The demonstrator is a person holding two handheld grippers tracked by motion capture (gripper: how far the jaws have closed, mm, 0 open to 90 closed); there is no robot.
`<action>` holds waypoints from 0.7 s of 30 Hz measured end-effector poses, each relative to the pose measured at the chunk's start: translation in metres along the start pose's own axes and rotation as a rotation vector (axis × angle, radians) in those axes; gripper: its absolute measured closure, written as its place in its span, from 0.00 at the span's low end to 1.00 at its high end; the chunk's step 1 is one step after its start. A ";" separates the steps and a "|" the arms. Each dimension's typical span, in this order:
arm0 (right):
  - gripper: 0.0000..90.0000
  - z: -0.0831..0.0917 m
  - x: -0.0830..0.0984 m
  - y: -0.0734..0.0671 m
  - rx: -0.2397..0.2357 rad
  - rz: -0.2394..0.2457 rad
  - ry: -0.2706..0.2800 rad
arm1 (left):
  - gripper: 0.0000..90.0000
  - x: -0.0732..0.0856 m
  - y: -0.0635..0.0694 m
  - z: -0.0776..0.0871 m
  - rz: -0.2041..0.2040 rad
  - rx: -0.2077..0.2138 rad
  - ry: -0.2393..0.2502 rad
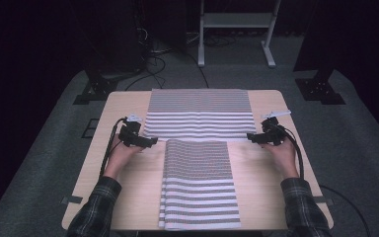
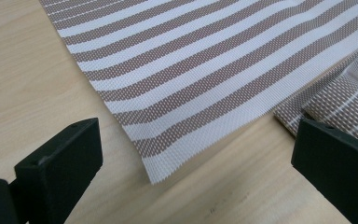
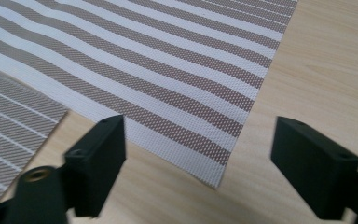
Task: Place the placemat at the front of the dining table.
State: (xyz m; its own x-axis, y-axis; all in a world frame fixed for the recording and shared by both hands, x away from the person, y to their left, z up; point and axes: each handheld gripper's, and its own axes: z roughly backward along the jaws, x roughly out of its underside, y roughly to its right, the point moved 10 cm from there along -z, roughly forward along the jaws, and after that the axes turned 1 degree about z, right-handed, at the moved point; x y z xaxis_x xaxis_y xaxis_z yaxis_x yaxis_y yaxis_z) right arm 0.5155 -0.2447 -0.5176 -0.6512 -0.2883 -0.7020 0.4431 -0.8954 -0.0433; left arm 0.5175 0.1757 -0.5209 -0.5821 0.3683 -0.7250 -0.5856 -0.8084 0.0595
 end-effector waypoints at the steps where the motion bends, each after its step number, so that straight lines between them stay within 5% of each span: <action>1: 0.13 0.003 0.000 -0.001 -0.003 -0.005 -0.002 | 0.00 0.000 0.000 0.002 0.002 -0.001 -0.002; 9: 0.10 0.031 0.006 -0.013 -0.035 0.004 0.057 | 0.00 0.000 0.015 0.030 -0.009 0.017 0.033; 21: 0.10 0.076 0.031 -0.033 -0.040 0.023 0.115 | 0.00 0.026 0.041 0.079 -0.039 0.024 0.083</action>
State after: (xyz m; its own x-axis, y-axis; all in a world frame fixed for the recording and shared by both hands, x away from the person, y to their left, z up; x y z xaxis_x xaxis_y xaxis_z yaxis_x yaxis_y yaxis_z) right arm 0.4336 -0.2503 -0.4837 -0.5666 -0.2660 -0.7799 0.4829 -0.8741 -0.0527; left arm 0.4342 0.1879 -0.4831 -0.5105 0.3589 -0.7814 -0.6208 -0.7826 0.0462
